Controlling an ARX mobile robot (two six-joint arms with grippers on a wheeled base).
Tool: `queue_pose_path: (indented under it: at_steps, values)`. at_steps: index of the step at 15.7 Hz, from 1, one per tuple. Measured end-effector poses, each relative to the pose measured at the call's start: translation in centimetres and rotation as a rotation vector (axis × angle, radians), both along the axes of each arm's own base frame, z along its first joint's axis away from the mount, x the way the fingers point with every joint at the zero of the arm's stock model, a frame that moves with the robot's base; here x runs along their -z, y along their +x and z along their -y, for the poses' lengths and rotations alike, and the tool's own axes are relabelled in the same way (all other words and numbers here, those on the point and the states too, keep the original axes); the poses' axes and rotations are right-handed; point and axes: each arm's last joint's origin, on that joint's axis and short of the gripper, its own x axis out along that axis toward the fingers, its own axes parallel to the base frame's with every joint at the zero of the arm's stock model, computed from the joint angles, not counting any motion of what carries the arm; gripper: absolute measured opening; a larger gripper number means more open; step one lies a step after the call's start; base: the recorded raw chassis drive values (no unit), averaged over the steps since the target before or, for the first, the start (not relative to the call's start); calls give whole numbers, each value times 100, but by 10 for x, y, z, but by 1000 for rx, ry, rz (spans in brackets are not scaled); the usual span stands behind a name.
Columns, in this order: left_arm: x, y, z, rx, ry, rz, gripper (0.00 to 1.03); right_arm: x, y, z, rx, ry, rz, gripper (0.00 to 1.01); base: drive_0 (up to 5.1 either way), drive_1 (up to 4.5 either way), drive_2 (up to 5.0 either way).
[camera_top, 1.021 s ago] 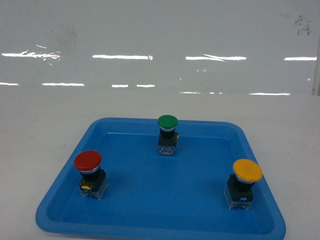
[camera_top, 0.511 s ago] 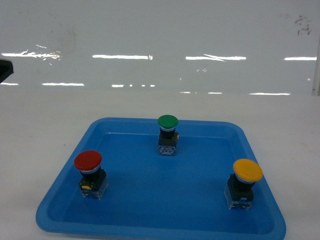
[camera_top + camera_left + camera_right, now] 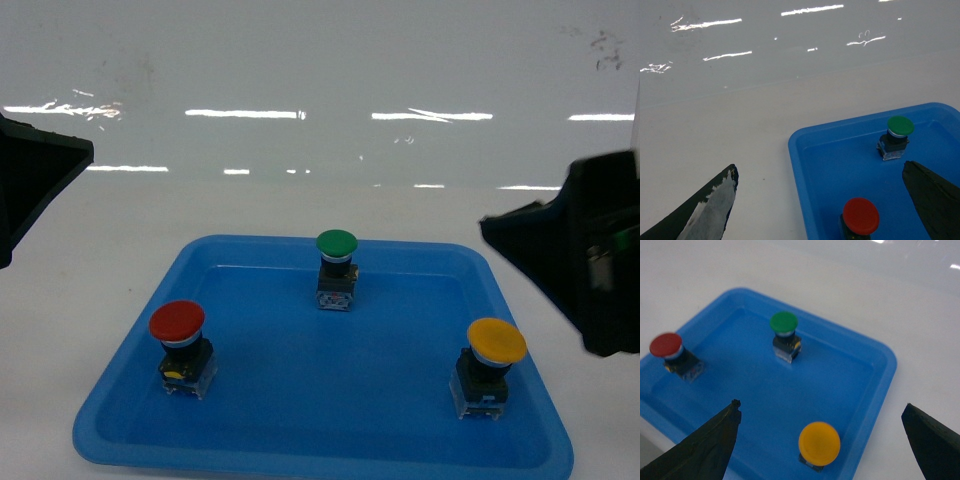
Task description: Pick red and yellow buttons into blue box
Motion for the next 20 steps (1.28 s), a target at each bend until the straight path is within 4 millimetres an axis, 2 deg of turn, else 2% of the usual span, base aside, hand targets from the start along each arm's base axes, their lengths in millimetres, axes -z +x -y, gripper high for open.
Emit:
queue_pose_path:
  at_steps: [5, 8, 13, 19, 20]
  values:
    - [0, 0, 0, 0, 0, 0, 98, 37, 22, -18, -2, -183, -34, 98, 0, 0, 0]
    - [0, 0, 0, 0, 0, 0, 98, 55, 32, -24, -4, -229, -69, 98, 0, 0, 0]
    - [0, 0, 0, 0, 0, 0, 98, 78, 49, -32, -4, -271, -107, 98, 0, 0, 0]
    - [0, 0, 0, 0, 0, 0, 98, 98, 65, -45, -21, -292, -139, 98, 0, 0, 0]
    - [0, 0, 0, 0, 0, 0, 98, 96, 67, -48, -14, -293, -126, 98, 0, 0, 0]
